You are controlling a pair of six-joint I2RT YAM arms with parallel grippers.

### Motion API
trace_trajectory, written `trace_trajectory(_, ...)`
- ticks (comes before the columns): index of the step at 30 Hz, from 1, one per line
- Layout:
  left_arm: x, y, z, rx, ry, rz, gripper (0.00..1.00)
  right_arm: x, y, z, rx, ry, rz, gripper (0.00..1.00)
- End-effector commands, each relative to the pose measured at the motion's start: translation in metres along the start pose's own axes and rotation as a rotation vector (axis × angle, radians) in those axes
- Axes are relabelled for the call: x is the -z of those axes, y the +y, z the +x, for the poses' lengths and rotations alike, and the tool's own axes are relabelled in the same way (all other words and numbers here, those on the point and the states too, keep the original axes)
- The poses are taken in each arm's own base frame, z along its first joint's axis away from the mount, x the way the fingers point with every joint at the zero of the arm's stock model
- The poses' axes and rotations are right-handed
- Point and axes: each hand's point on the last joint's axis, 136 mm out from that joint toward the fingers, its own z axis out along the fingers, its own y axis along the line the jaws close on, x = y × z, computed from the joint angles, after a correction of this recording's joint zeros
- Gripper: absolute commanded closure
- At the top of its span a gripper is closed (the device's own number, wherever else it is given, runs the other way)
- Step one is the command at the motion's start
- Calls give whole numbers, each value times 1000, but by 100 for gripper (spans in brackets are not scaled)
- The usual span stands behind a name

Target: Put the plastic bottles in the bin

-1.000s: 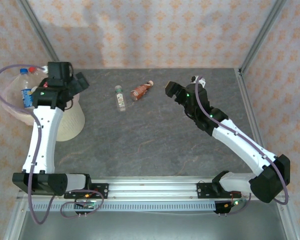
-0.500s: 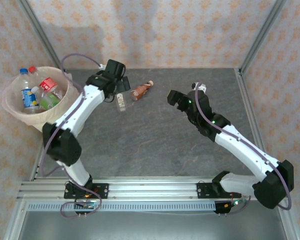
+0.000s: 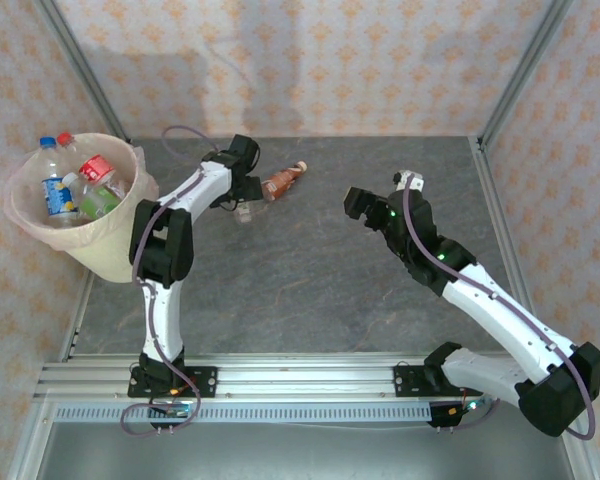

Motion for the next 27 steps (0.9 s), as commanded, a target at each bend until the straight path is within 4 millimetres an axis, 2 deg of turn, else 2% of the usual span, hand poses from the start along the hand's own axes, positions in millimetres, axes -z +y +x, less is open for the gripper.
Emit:
trace_trajectory(1, -4, -12, -7, -35, -10, 42, 9, 0, -8, 0, 18, -4, 36, 1)
trace_trajectory(5, -24, -13, -1, -44, 15, 25, 16, -2, -5, 1, 15, 9, 27, 1)
trace_trajectory(7, -30, -13, 1, -52, 23, 12, 23, -1, -4, 2, 15, 14, 25, 1)
trace_trajectory(9, -28, -12, 2, -54, 26, 12, 31, 0, -5, 2, 19, 18, 27, 1)
trace_trajectory(11, -10, -11, -2, -55, -2, 22, 37, 1, -6, 2, 23, 16, 30, 1)
trace_trajectory(13, 20, -8, -9, -67, -58, 26, 40, 0, -7, 2, 26, 12, 37, 1)
trace_trajectory(16, 87, -7, -24, -93, -174, 65, 43, -2, -7, 1, 24, 2, 36, 1)
trace_trajectory(17, 121, -6, -30, -96, -235, 97, 44, -3, -6, 0, 20, 0, 32, 1)
trace_trajectory(19, 172, 4, -39, -86, -327, 125, 44, -5, -4, 0, 13, -1, 23, 1)
trace_trajectory(21, 222, 29, -47, -50, -431, 107, 44, -8, -1, 2, 6, 4, 13, 1)
trace_trajectory(23, 260, 57, -51, -25, -507, 55, 44, -11, 1, 3, 2, 13, 8, 1)
trace_trajectory(24, 276, 74, -52, -7, -536, 30, 44, -12, 1, 5, 2, 17, 6, 1)
trace_trajectory(27, 301, 119, -52, 74, -557, 18, 44, -15, 2, 7, 0, 26, 4, 1)
